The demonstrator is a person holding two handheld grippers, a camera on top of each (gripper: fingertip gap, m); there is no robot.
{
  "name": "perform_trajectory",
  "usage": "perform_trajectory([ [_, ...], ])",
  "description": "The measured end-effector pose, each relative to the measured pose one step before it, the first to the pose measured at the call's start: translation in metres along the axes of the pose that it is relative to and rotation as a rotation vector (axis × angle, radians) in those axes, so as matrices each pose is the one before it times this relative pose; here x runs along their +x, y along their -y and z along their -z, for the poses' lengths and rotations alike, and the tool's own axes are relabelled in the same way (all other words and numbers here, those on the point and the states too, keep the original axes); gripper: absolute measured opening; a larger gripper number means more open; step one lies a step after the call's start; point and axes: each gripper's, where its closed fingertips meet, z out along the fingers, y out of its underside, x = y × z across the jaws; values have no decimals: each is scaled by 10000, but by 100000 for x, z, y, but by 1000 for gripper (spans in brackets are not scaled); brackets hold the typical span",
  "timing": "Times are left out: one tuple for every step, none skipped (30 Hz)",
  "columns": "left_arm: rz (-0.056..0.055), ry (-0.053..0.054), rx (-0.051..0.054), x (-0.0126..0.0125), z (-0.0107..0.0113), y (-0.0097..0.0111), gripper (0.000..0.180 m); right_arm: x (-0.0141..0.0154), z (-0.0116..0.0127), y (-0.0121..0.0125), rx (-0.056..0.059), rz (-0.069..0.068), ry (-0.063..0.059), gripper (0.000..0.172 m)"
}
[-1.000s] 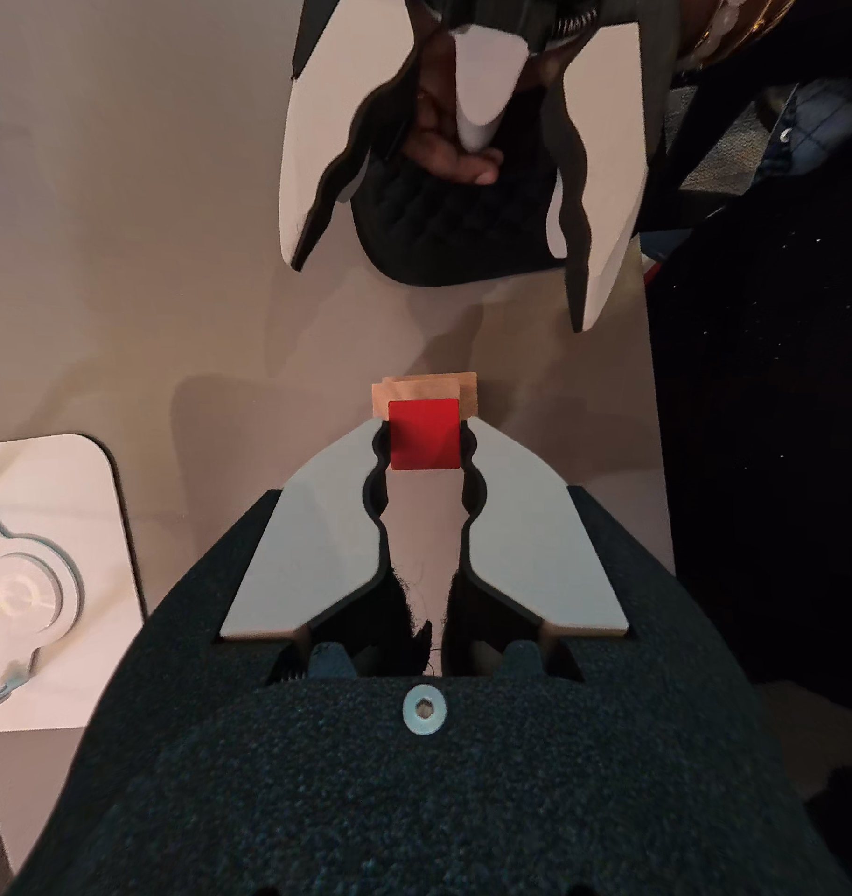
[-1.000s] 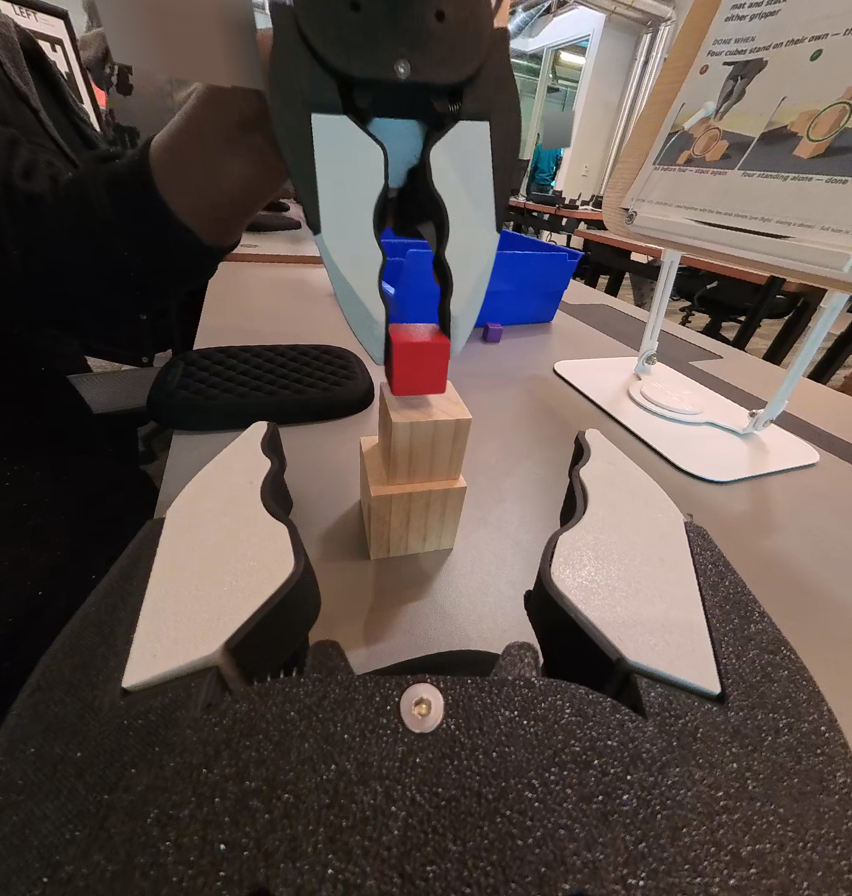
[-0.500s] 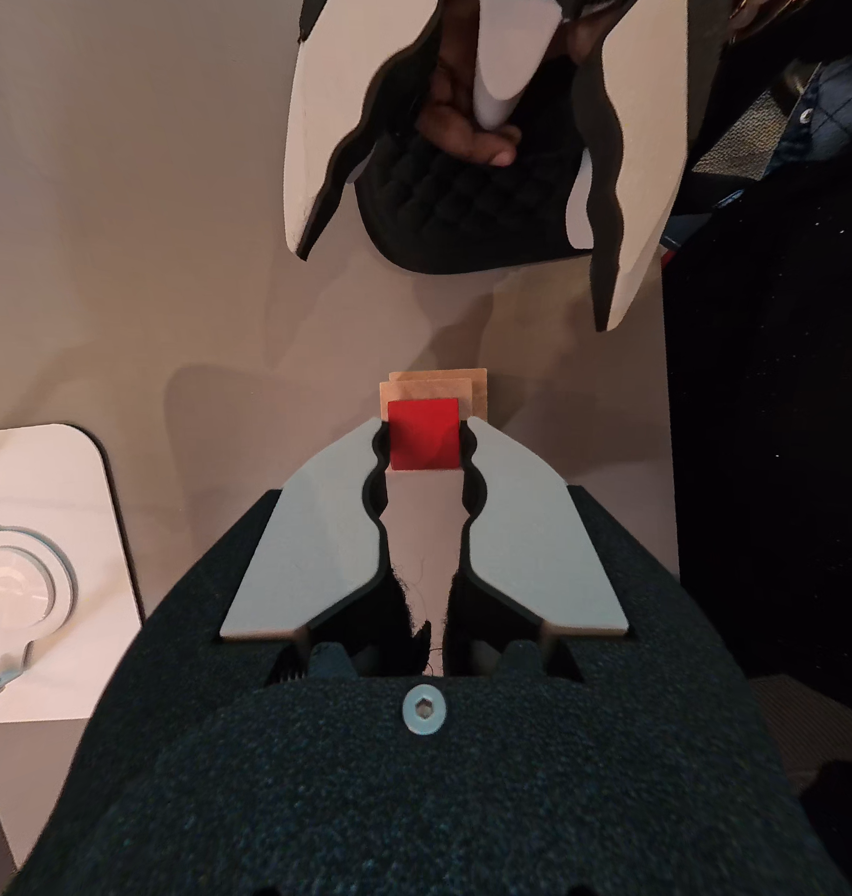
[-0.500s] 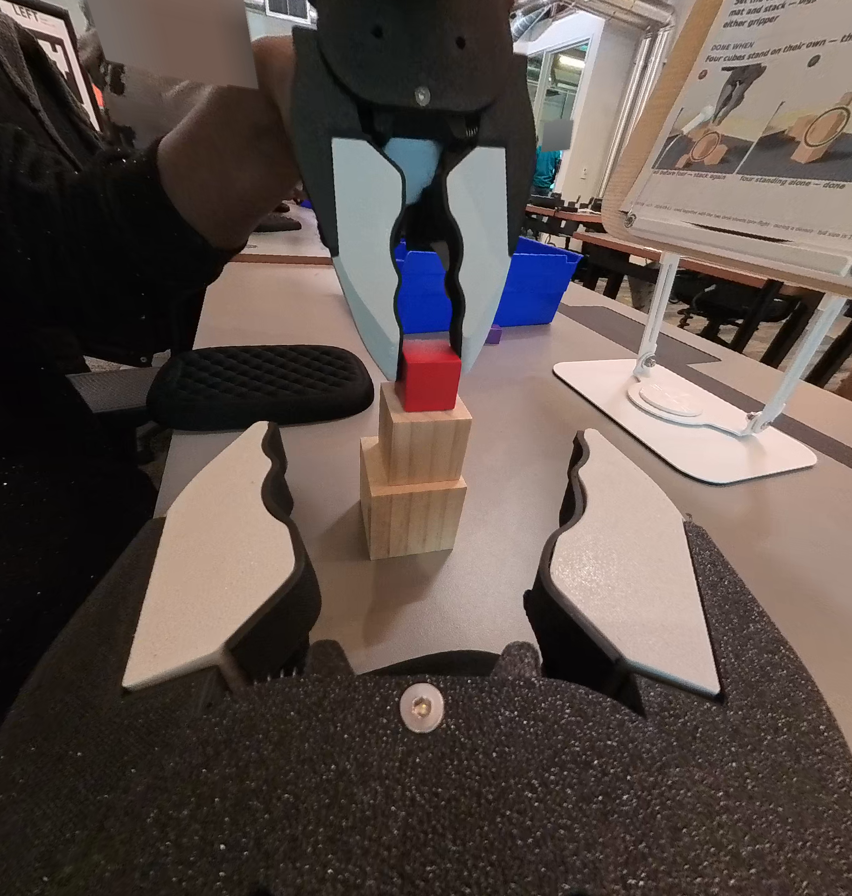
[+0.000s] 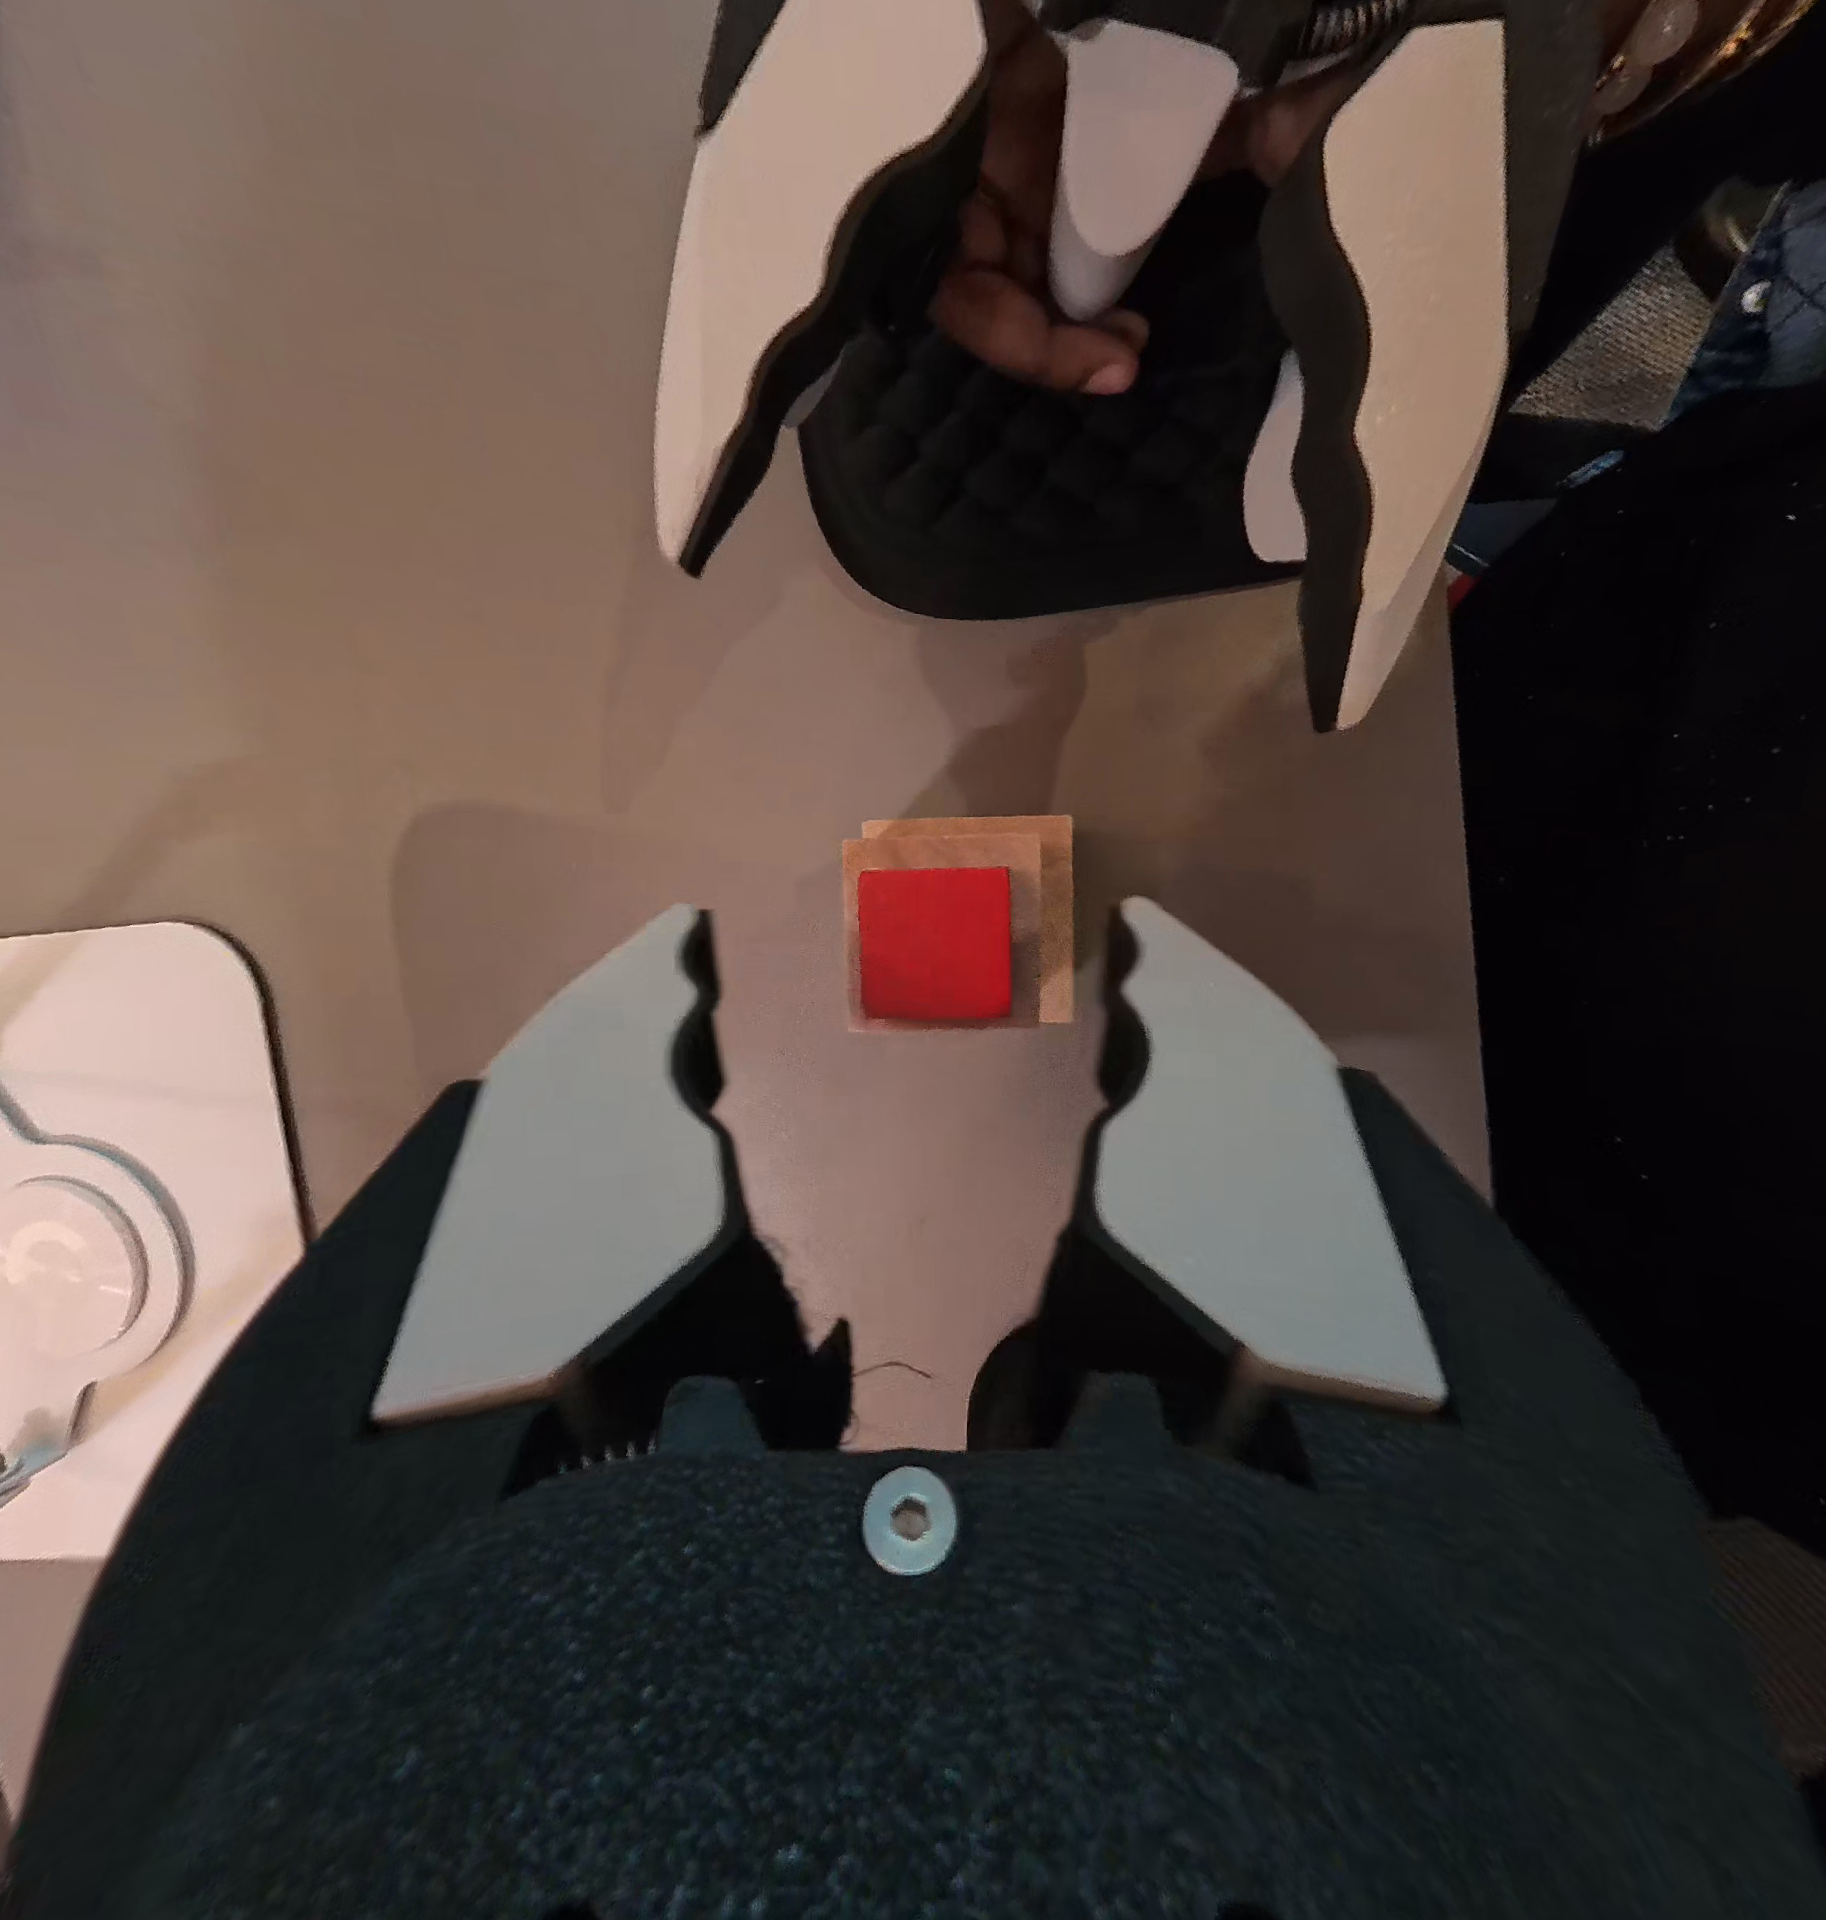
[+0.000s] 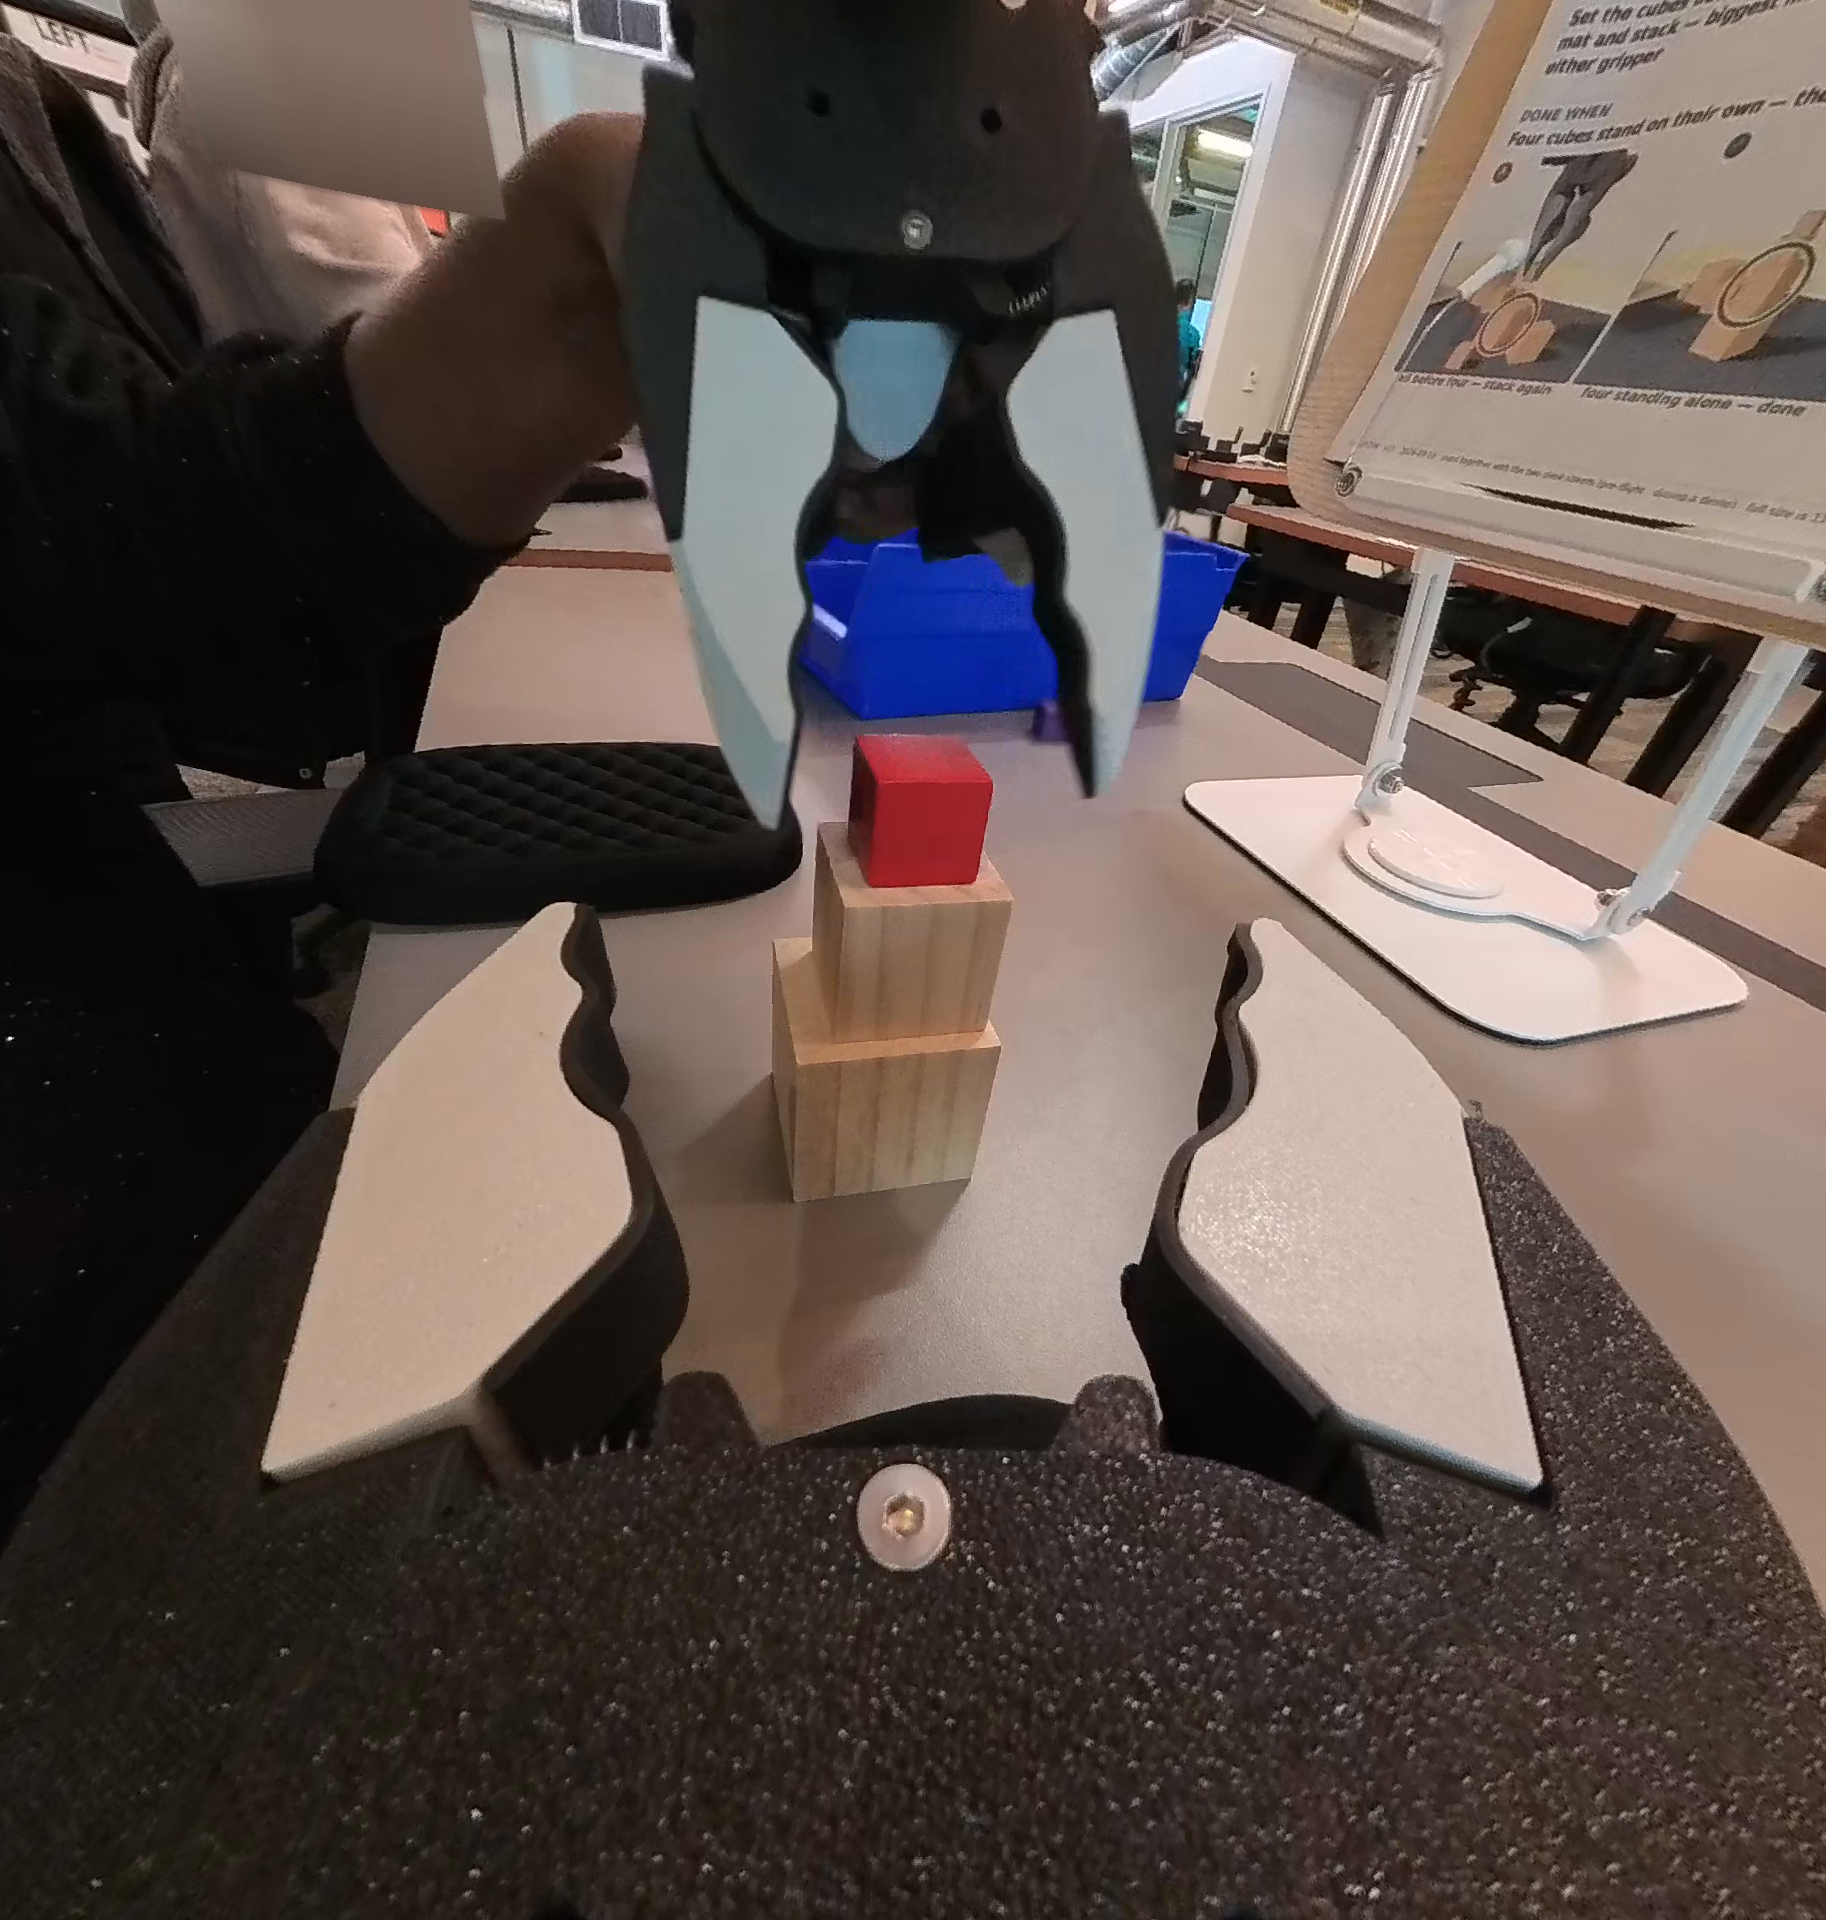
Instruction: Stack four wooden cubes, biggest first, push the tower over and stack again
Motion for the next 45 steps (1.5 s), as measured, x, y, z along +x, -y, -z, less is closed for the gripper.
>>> perform_trajectory([
  [80,323,148,-371,122,112,86,-13,21,18,21,12,-2,109],
  [100,394,296,-415,279,183,94,8,8,31,17,-4,-5,109],
  [175,382,420,-366,452,189,100,24,14,11,12,-18,0,109],
  [273,352,451,-372,646,88,106,17,-3,7,8,-20,0,109],
  [377,439,359,-612,857,-170,112,20,0,3,5,-17,-1,109],
  [408,569,272,-945,1098,-438,113,6,6,1,2,-10,-1,109],
  [395,640,279,-1220,1314,-582,109,6,-10,1,0,3,-5,109],
  [435,568,294,-1355,1459,-669,101,8,-3,4,-6,10,-9,109],
  [528,437,298,-1420,1497,-685,92,-5,-16,-16,-15,7,-5,109],
  [544,313,187,-1447,1431,-785,84,-3,-32,-33,-27,3,3,109],
  [440,238,-106,-1505,1242,-1121,80,-10,-36,-30,-33,0,6,109],
  [278,284,-426,-1695,944,-1440,79,5,-32,-36,-29,-3,1,109],
  [189,478,-587,-2046,624,-1526,78,0,-16,-23,-19,4,-3,109],
  [56,499,-716,-2109,288,-1564,75,-10,-9,-7,-8,13,-4,109],
  [-218,344,-787,-1857,-66,-1478,71,-10,7,3,0,15,-6,109],
  [-532,172,-592,-1453,-376,-1074,70,-6,-7,6,2,12,-6,109],
  [-679,-13,-458,-1039,-632,-766,69,-6,0,5,3,8,1,109],
  [-698,-213,-516,-608,-807,-721,69,-5,5,7,6,-1,5,109],
  [-682,-302,-665,-346,-931,-827,68,6,10,10,10,-11,0,109],
  [-717,-244,-817,-338,-960,-958,68,12,16,17,16,-10,-2,109],
  [-711,-175,-776,-337,-973,-875,69,9,23,26,22,-3,-2,109],
  [-544,-166,-601,-355,-976,-638,68,-5,24,30,24,-1,3,109],
  [-383,-265,-409,-246,-980,-356,65,-6,13,27,22,-4,8,109],
  [-202,-253,-263,-269,-982,-220,62,6,21,15,21,-6,6,109],
  [-146,-264,-250,-236,-952,-196,60,-4,24,31,25,-3,1,109],
  [-170,-169,-257,-271,-952,-265,59,-1,23,32,26,0,0,109],
  [-163,-81,-295,-352,-934,-387,58,3,23,28,23,-1,4,109],
  [-205,-93,-218,-256,-913,-310,56,1,12,25,21,-8,7,109],
  [-234,-112,-96,-124,-893,-181,54,1,22,19,18,-17,11,109],
  [-196,-51,-59,-152,-813,-100,51,13,10,13,14,-21,13,109],
  [-168,-97,-112,-56,-619,-87,47,3,10,19,17,-21,13,109],
  [-121,-97,-57,-35,-375,52,44,7,19,25,22,-20,5,109],
  [-75,-39,-1,-127,-201,143,40,22,16,25,23,-22,0,109],
  [-34,-51,-98,-121,-111,-7,38,25,20,18,17,-22,-2,109],
  [19,-29,-227,-183,-112,-228,37,13,-3,8,9,-17,5,109],
  [77,-91,-254,-120,-113,-266,37,-1,-1,-4,-2,-6,5,109],
  [125,-126,-192,-69,-112,-196,37,-10,-9,-13,-11,9,2,109],
  [165,-110,-202,-123,-123,-210,37,-16,-14,-13,-13,21,-3,109],
  [104,-144,-192,-29,-142,-158,37,-22,-12,-11,-12,27,-3,109],
  [12,-129,-69,48,-138,12,37,-17,-4,-8,-10,27,-6,109],
  [-42,-69,-64,20,-135,28,36,-10,-1,-12,-4,18,-7,109],
  [-59,-35,-144,10,-129,-61,36,-3,-8,3,1,7,-3,109],
  [-58,37,-196,-61,-128,-122,35,4,7,4,3,-2,-3,109],
  [-64,66,-208,-79,-126,-110,34,7,3,7,6,-9,-1,109],
  [-91,48,-180,-25,-165,-85,33,12,9,9,9,-12,2,109],
])
